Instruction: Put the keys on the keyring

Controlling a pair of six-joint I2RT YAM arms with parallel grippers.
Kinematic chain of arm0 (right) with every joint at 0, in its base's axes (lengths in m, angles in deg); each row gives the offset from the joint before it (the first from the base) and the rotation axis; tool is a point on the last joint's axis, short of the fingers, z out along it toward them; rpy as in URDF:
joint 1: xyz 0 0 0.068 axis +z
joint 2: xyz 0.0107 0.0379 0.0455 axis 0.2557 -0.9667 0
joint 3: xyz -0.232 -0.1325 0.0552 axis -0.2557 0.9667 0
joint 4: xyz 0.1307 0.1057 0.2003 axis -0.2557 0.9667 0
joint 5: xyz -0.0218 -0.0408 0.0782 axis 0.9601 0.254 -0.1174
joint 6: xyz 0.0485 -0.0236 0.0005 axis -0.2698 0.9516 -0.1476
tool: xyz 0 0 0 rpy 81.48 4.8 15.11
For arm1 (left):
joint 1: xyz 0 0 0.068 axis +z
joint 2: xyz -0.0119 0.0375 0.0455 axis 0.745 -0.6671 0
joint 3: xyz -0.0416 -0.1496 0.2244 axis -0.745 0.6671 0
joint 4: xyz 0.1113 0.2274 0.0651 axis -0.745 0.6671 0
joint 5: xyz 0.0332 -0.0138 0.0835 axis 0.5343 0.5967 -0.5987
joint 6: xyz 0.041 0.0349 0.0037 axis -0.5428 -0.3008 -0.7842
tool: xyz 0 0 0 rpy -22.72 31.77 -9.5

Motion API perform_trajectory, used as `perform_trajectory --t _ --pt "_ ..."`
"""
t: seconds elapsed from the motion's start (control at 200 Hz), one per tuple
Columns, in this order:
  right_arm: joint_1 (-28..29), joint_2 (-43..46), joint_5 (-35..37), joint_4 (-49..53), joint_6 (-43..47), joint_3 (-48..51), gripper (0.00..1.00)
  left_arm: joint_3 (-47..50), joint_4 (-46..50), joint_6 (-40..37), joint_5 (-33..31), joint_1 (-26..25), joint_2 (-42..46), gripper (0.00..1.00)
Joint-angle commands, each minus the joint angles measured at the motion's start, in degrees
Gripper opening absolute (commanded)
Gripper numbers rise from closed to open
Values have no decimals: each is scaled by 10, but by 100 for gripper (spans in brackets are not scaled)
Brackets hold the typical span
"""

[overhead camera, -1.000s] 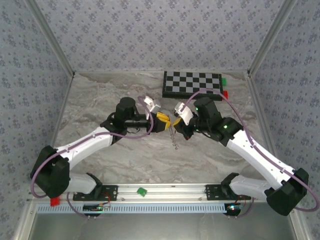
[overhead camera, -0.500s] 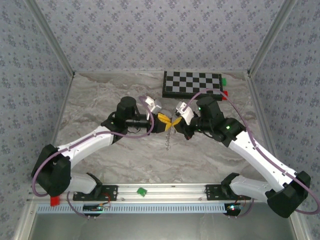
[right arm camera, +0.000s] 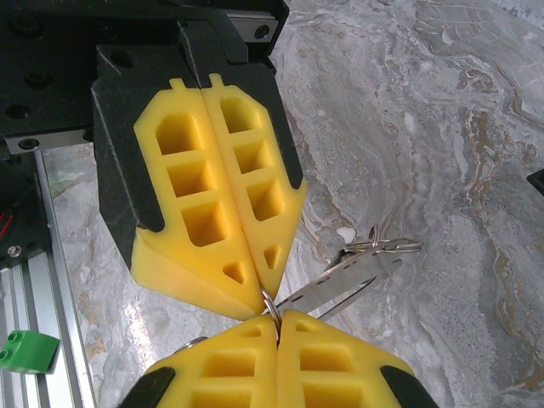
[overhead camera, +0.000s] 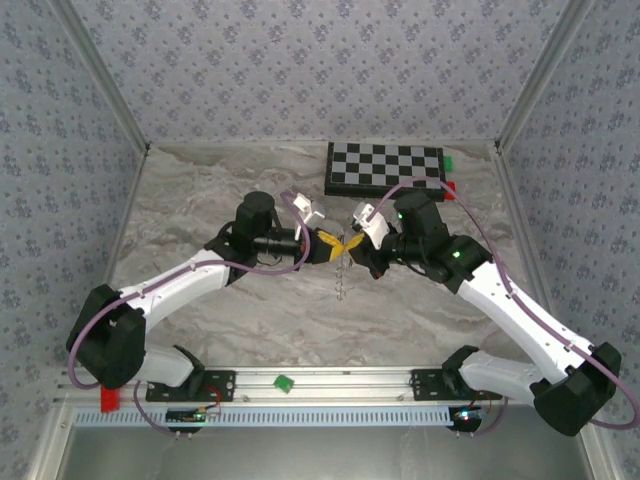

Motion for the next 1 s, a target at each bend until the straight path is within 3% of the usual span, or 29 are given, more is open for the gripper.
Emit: perform_trajectory --t 0.0,0.07,0.195,0.405,0.695,0.895,1.0 --pt "0 7 -12 -14 1 -1 4 -10 -22 -3 0 1 7 0" --pt "0 16 -1 -20 -1 6 8 -5 -28 -3 -4 1 14 0" --pt "3 42 33 -46 -3 29 28 1 -40 -1 -8 1 24 0" --pt "22 86 82 -94 -1 67 31 18 -68 8 -21 2 41 0" --pt "46 93 123 -114 14 78 22 21 -76 13 -20 2 49 0" --pt "47 95 125 -119 15 83 2 25 -88 21 -25 2 55 0" --pt "49 96 122 -119 14 86 0 28 -108 36 -26 2 59 0"
